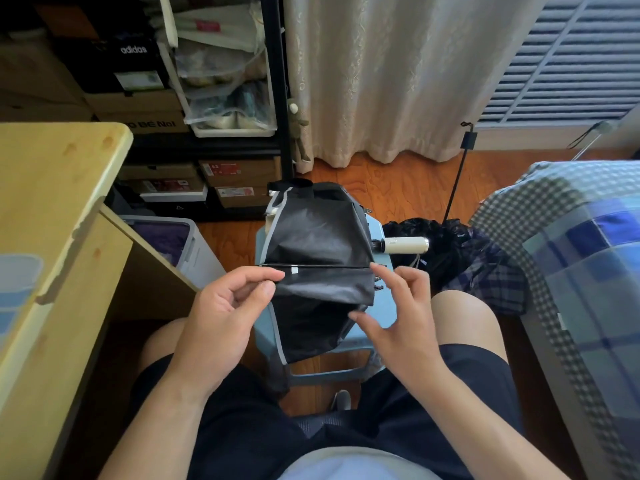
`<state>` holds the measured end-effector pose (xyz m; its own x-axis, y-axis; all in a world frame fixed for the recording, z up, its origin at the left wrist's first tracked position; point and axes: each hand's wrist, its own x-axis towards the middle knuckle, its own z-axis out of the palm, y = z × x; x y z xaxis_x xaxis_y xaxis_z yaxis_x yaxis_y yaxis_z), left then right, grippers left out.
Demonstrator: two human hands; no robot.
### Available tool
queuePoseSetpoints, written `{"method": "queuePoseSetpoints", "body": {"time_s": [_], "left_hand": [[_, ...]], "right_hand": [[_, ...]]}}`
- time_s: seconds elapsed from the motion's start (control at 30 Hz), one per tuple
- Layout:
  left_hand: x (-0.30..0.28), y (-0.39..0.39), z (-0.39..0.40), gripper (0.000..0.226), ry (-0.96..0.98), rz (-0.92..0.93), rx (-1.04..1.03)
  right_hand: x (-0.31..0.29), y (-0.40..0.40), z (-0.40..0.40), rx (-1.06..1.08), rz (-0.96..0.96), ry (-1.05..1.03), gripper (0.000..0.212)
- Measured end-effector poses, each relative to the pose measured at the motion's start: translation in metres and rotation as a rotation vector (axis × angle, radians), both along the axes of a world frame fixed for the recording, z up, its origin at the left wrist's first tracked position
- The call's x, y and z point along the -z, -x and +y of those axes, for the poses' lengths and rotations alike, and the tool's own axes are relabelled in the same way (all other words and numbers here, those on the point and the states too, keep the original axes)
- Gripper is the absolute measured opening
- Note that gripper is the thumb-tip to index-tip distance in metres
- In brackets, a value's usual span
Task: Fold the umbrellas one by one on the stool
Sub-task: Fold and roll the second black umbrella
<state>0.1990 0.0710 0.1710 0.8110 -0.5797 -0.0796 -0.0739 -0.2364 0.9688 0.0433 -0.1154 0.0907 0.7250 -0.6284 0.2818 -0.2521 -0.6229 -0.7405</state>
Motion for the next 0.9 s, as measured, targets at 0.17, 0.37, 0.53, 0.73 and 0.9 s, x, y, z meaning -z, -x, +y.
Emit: {"method": "queuePoseSetpoints", "body": {"time_s": [0.17, 0.37, 0.53, 0.73, 0.9], "left_hand": [[-0.002, -0.001, -0.003, 0.030, -0.029, -0.069, 0.042], [0.004, -0.033, -0.039, 0.032, 0.000, -0.394, -0.316], [0.018, -0.044, -0.059, 0.025, -0.150, -0.794, -0.011], [0.069, -0.049, -0.084, 0.066, -0.857, -0.839, 0.567], [0.087, -0.054, -0.085, 0.070, -0.944, -1.003, 0.557]], "right_hand": [[-0.001, -0.011, -0.020, -0.032, -0.150, 0.243, 0.021], [-0.028, -0.054, -0.051, 0.005, -0.075, -0.186, 0.012], [-0.019, -0.121, -0.100, 0.081, 0.180, -0.356, 0.011], [-0.001, -0.142, -0.112, 0.138, 0.247, -0.436, 0.016], [0.006, -0.147, -0.112, 0.142, 0.156, -0.554, 0.020]]}}
